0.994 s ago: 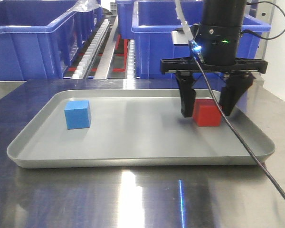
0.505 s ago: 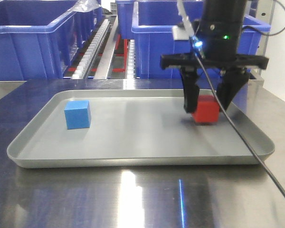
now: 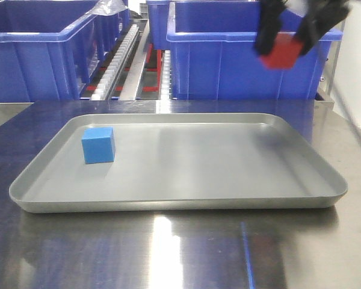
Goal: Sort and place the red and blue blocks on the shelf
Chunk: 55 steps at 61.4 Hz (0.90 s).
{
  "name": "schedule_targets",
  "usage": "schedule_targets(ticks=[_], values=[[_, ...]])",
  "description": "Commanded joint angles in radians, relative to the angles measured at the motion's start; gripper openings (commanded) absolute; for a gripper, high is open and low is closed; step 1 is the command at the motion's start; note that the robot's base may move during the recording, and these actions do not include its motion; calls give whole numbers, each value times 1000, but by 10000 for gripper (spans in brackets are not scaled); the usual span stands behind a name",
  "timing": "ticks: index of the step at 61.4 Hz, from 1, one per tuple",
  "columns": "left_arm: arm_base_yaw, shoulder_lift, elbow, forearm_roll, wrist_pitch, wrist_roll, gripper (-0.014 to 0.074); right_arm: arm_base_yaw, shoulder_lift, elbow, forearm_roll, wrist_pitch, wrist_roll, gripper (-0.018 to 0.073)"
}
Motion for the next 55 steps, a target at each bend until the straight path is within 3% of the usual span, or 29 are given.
schedule_targets(ticks=[1, 24, 32, 55], values=[[1, -17, 23, -3, -78, -6, 125, -41, -144, 54, -26, -114, -21, 50], [1, -17, 23, -3, -78, -6, 125, -221, -562, 582, -50, -687, -21, 50], [1, -17, 23, -3, -78, -6, 125, -261, -694, 742, -50, -820, -21, 50], [1, -17, 23, -3, -78, -6, 125, -267, -1071, 1012, -50, -858, -21, 50]])
